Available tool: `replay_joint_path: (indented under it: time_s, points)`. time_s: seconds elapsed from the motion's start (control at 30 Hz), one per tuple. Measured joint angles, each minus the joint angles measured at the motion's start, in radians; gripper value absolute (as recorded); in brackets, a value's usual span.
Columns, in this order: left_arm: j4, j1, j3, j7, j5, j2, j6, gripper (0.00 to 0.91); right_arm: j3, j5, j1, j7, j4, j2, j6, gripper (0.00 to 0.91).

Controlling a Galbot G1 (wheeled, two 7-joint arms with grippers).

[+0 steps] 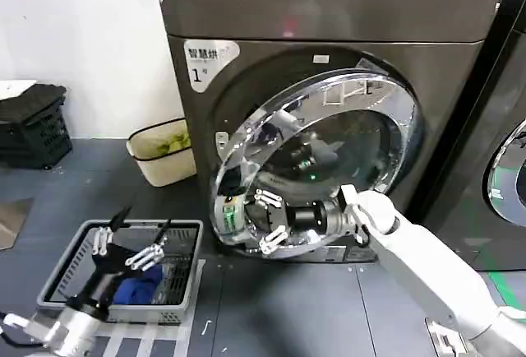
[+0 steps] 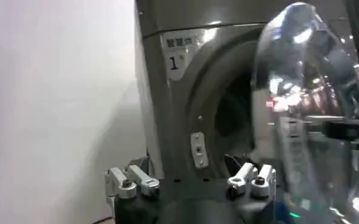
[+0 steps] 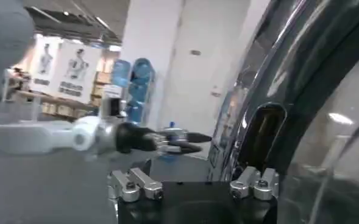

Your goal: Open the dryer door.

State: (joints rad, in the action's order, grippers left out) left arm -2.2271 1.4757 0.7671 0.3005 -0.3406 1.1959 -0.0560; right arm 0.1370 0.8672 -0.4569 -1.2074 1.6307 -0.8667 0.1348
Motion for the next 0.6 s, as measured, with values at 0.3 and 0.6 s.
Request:
replay_joint_path:
  time_s: [0.3,0.6]
  points:
    - [0.08,-0.125,-0.038,-0.002,-0.089,-0.094,-0.034,0.907,-0.038,0.019,-0.023,-0.088,0.043,0.061,0.011,0.907]
    - [0.182,-0.283,-0.108,0.04,-0.14,-0.181,-0.035,0.907,-0.106,0.04,-0.06,-0.137,0.052,0.109,0.068,0.907]
